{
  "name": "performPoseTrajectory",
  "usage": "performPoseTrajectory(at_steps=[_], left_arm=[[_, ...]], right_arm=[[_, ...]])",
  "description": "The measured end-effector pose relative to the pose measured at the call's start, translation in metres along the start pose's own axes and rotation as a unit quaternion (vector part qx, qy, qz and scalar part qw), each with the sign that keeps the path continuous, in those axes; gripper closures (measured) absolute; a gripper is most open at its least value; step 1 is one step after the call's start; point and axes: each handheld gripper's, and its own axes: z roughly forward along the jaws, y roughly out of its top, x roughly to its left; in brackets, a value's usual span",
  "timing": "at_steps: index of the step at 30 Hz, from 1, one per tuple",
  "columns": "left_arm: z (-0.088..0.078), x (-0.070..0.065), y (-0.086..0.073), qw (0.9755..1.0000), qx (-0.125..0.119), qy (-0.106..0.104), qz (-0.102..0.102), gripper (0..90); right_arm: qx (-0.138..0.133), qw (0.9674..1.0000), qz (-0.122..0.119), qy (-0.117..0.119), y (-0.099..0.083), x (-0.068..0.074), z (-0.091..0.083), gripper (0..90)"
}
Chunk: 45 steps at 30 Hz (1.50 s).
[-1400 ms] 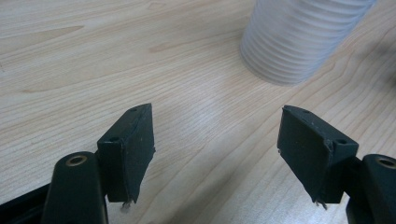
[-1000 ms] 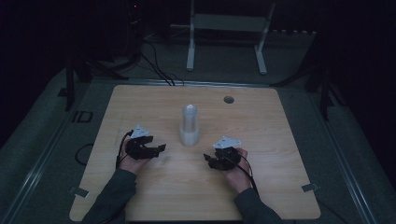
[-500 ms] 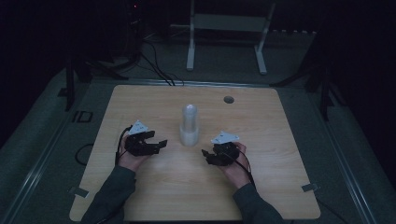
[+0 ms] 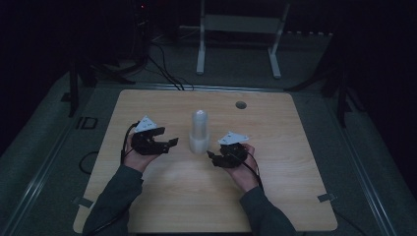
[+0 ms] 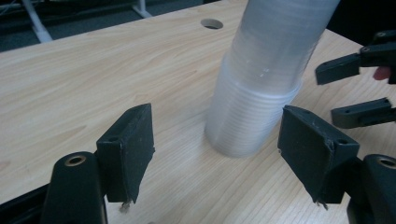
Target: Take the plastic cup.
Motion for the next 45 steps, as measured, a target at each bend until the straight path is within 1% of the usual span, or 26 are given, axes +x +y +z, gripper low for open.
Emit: performPoseTrajectory(at_steps=[1, 2, 4, 5, 7, 10, 15, 19, 21, 22, 23, 25, 28, 32, 34, 38, 45], left_arm=[[0.0, 0.0, 0.0, 1.0, 0.0, 0.0, 0.0, 25.9], [0.001, -0.002, 0.005, 1.0, 0.002, -0.003, 0.008, 25.8], [0.001, -0.002, 0.005, 1.0, 0.002, -0.003, 0.008, 25.8], [0.002, -0.005, 0.011, 0.9998, 0.002, -0.005, 0.02, 25.8], [0.003, -0.009, 0.019, 0.9996, -0.002, -0.008, 0.029, 25.8], [0.003, -0.01, 0.024, 0.9994, -0.005, -0.011, 0.032, 25.8], [0.007, -0.014, 0.036, 0.9987, -0.008, -0.016, 0.048, 25.7], [0.009, -0.016, 0.041, 0.9985, -0.012, -0.019, 0.051, 24.9], [0.013, -0.02, 0.047, 0.998, -0.015, -0.022, 0.057, 24.1], [0.013, -0.02, 0.047, 0.998, -0.015, -0.022, 0.057, 24.1], [0.015, -0.022, 0.051, 0.9978, -0.015, -0.023, 0.06, 24.0], [0.017, -0.023, 0.053, 0.9976, -0.015, -0.024, 0.063, 23.5], [0.024, -0.026, 0.06, 0.9971, -0.016, -0.027, 0.069, 22.9], [0.032, -0.029, 0.066, 0.9966, -0.013, -0.026, 0.077, 22.0], [0.032, -0.029, 0.066, 0.9966, -0.013, -0.026, 0.077, 21.6], [0.04, -0.032, 0.072, 0.9961, -0.016, -0.03, 0.081, 21.0], [0.048, -0.035, 0.075, 0.9958, -0.015, -0.034, 0.084, 21.0]], right_arm=[[-0.002, 1.0, 0.0, 0.002, 0.001, 0.0, 0.001, 37.4], [-0.003, 1.0, -0.001, 0.004, 0.002, -0.001, 0.001, 37.1], [-0.006, 1.0, 0.0, 0.005, 0.003, -0.001, 0.002, 37.1], [-0.006, 1.0, 0.0, 0.005, 0.003, -0.001, 0.002, 36.7], [-0.014, 0.9998, 0.003, 0.013, 0.007, -0.002, 0.004, 34.9], [-0.017, 0.9997, -0.003, 0.018, 0.01, -0.003, 0.008, 32.7], [-0.023, 0.9993, -0.003, 0.029, 0.015, -0.003, 0.012, 30.1], [-0.026, 0.9992, -0.001, 0.032, 0.016, -0.004, 0.016, 30.0], [-0.03, 0.999, -0.001, 0.033, 0.017, -0.004, 0.016, 30.2], [-0.032, 0.999, -0.001, 0.032, 0.017, -0.004, 0.017, 31.0], [-0.032, 0.9989, 0.0, 0.033, 0.017, -0.005, 0.017, 31.0], [-0.033, 0.9989, 0.001, 0.034, 0.017, -0.005, 0.017, 31.0], [-0.037, 0.9988, 0.001, 0.032, 0.017, -0.006, 0.018, 30.5], [-0.038, 0.9988, 0.003, 0.031, 0.017, -0.006, 0.019, 29.4], [-0.038, 0.9988, 0.005, 0.031, 0.017, -0.007, 0.019, 29.4], [-0.041, 0.9986, 0.008, 0.032, 0.017, -0.007, 0.02, 29.3], [-0.042, 0.9985, 0.009, 0.034, 0.017, -0.008, 0.021, 28.5]])
